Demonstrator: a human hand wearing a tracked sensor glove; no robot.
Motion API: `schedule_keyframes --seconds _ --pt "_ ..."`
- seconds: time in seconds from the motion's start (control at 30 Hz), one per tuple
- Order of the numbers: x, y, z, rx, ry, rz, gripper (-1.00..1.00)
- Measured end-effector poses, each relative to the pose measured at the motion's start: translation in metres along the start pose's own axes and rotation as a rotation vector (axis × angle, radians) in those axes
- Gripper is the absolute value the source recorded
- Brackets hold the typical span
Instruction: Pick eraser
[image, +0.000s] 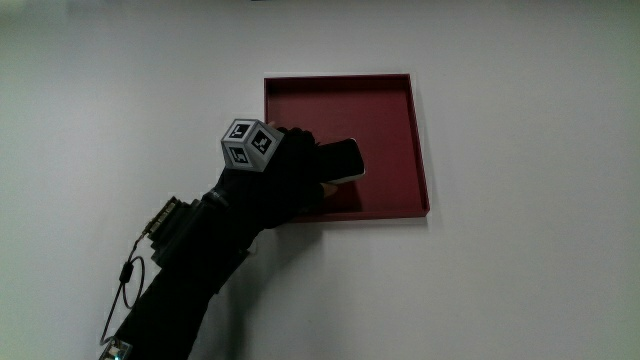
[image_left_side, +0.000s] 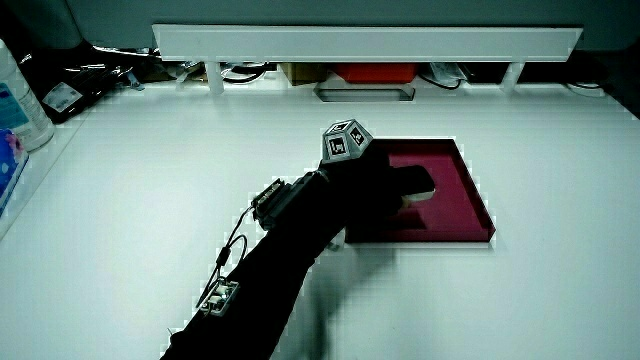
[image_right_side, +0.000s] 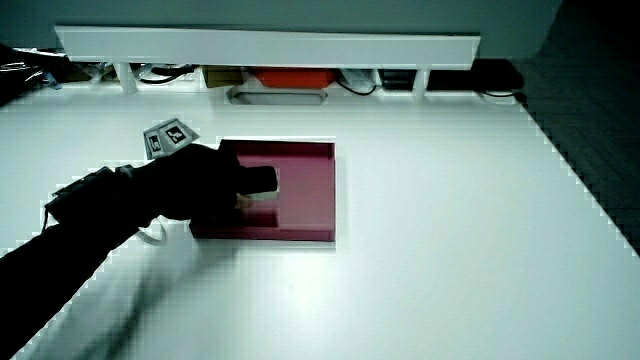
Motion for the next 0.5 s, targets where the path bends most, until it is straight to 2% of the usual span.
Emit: schedule_keyframes --seconds 0.07,0.13,0.17,0.27,0.3,0.33,0.37,0.4,0.5 --pt "0.007 -0.006 0.009 0.013 0.015 -0.041 1.00" --pt "0.011 -0.012 0.017 0.018 0.008 -0.056 1.00" --pt "0.014 -0.016 0.022 0.036 0.032 -0.067 1.00" --pt "0.017 -0.025 0.033 0.059 0.030 -0.103 1.00" --pt "0.019 -0.030 0.038 0.054 0.012 -0.093 1.00" --pt "0.018 -0.032 0.041 0.076 0.032 -0.128 1.00" --pt "0.016 -0.036 0.043 0.074 -0.006 -0.097 1.00" --pt "0.018 -0.040 0.049 0.085 0.026 -0.116 1.00" --pt "0.018 -0.051 0.060 0.114 0.002 -0.129 1.00"
